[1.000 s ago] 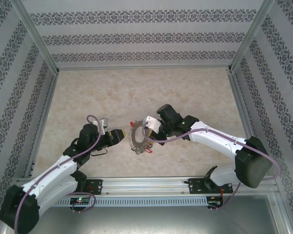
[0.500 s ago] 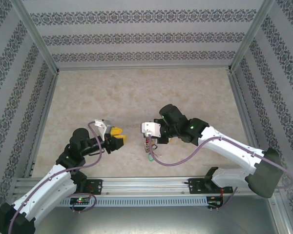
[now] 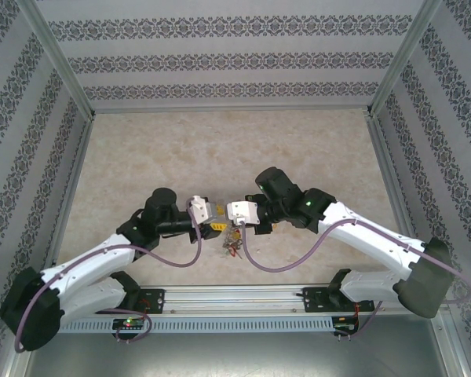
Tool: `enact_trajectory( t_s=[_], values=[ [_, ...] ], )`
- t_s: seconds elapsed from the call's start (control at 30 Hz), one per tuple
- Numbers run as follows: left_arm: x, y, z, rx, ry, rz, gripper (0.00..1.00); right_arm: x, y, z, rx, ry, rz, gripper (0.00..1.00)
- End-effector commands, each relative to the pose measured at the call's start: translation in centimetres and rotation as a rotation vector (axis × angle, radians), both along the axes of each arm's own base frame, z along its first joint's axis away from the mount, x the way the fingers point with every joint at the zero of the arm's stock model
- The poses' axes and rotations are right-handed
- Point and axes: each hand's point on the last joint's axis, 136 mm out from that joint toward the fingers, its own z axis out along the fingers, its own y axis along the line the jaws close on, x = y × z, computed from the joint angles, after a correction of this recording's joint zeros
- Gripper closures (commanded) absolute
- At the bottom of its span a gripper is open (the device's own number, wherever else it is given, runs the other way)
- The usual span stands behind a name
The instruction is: Put the keys on the keyring
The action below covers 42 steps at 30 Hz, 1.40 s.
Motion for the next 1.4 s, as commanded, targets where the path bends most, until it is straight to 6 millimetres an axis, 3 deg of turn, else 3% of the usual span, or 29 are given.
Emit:
enact_trajectory(
  t_s=[0.0,0.33,0.67,0.97,1.13,1.3,1.37],
  values=[
    [0.5,-1.6,2.1,-0.028,-0.142,-0.077,0.61,0.1,0.8,1.6,0.081,-0.009,0.042,1.00],
    [1.6,-2.9,1.9,-0.048,-0.137,-0.097,0.66,0.6,0.4,0.9,0.089,0.036,0.024,1.00],
    [1.2,-2.0,2.4,-0.044,-0.152,-0.067,0.66,1.5,0.4,0.1,0.083,0.063,0.001,1.00],
    [1.2,-2.4,1.9,-0.022,-0.119,-0.094,0.71,1.6,0.9,0.9,0.125,0.076,-0.003,1.00],
    [1.1,-2.3,1.5,0.003,-0.110,-0.099,0.81,1.6,0.9,0.9,0.137,0.081,-0.006,1.00],
    [1.2,-1.9,1.1,0.031,-0.107,-0.076,0.70,1.9,1.0,0.8,0.139,0.087,-0.018,1.00],
    [1.1,-1.4,0.9,0.044,-0.104,-0.057,0.69,1.8,1.0,0.9,0.142,0.085,-0.017,1.00]
  ],
)
